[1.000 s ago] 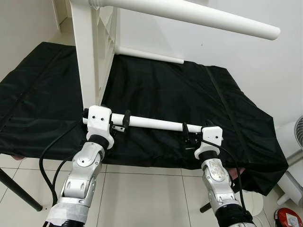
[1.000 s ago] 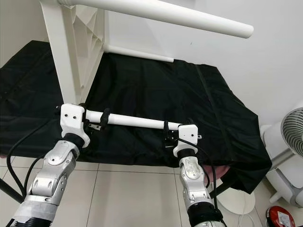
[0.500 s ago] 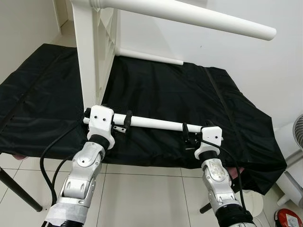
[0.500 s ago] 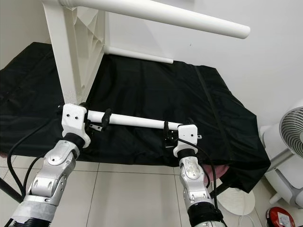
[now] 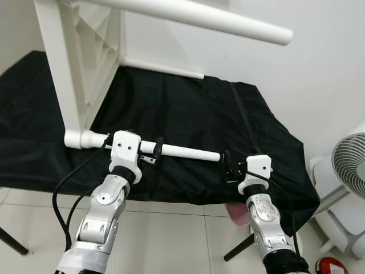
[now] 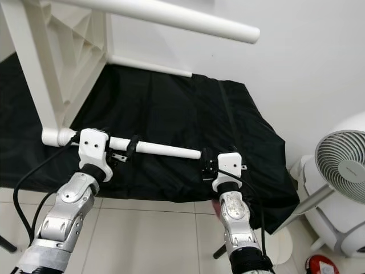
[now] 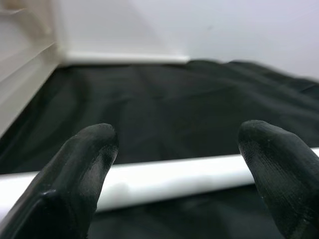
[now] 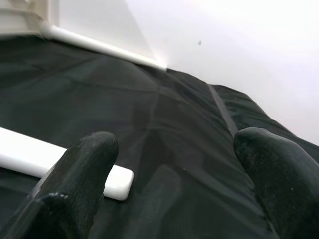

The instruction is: Building children table

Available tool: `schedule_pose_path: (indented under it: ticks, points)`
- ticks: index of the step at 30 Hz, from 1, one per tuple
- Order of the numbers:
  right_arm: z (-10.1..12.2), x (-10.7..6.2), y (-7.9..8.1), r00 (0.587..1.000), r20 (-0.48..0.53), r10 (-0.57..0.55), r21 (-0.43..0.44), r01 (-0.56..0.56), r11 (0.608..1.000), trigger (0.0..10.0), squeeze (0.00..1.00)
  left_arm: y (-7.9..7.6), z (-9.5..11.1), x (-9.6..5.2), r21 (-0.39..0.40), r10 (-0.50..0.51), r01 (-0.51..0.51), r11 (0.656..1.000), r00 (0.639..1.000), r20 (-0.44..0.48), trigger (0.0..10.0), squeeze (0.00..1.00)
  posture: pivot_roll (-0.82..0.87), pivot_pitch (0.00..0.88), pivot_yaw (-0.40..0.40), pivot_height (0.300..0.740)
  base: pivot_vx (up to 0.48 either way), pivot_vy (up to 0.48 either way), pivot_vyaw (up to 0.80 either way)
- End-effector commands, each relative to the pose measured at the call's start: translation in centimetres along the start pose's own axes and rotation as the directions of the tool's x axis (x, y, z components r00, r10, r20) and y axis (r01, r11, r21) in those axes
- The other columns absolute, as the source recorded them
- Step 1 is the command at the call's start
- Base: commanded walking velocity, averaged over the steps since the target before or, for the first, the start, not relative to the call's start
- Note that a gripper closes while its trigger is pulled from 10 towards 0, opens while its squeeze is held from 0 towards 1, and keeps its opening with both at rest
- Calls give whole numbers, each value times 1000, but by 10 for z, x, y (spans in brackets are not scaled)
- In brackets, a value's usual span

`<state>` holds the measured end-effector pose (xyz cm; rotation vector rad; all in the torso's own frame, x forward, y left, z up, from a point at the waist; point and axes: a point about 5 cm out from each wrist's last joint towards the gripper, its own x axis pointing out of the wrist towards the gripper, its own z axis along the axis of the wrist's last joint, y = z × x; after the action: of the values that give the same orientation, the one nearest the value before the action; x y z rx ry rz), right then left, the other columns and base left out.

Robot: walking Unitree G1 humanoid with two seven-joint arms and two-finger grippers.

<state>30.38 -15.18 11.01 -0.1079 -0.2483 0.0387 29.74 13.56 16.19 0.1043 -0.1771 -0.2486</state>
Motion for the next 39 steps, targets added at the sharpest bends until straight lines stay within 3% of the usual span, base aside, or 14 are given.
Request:
schedule_pose_path:
  ticks: [1, 12, 32, 39]
  points:
    - [-4, -2, -9, 1000, -20, -13, -22, 13, 1000, 10000, 0, -4, 2, 2, 5, 13, -13, 1000, 1000, 11, 10000, 0, 63, 0, -123, 740, 0, 0, 0]
    - [-4, -3, -8, 1000, -21, -7, -21, 7, 1000, 10000, 0, -4, 3, 2, 17, 14, -14, 1000, 1000, 12, 10000, 0, 65, 0, -122, 740, 0, 0, 0]
    - [-4, -3, -7, 1000, -23, -12, -23, 12, 1000, 10000, 0, 1, 1, 4, -47, 29, -30, 998, 1000, -8, 10000, 0, 63, 0, -119, 740, 0, 0, 0]
    - [-4, -2, -7, 1000, -24, -17, -21, 16, 1000, 10000, 0, 2, 1, 4, -46, 35, -36, 998, 999, -13, 10000, 0, 63, 0, -119, 740, 0, 361, 0]
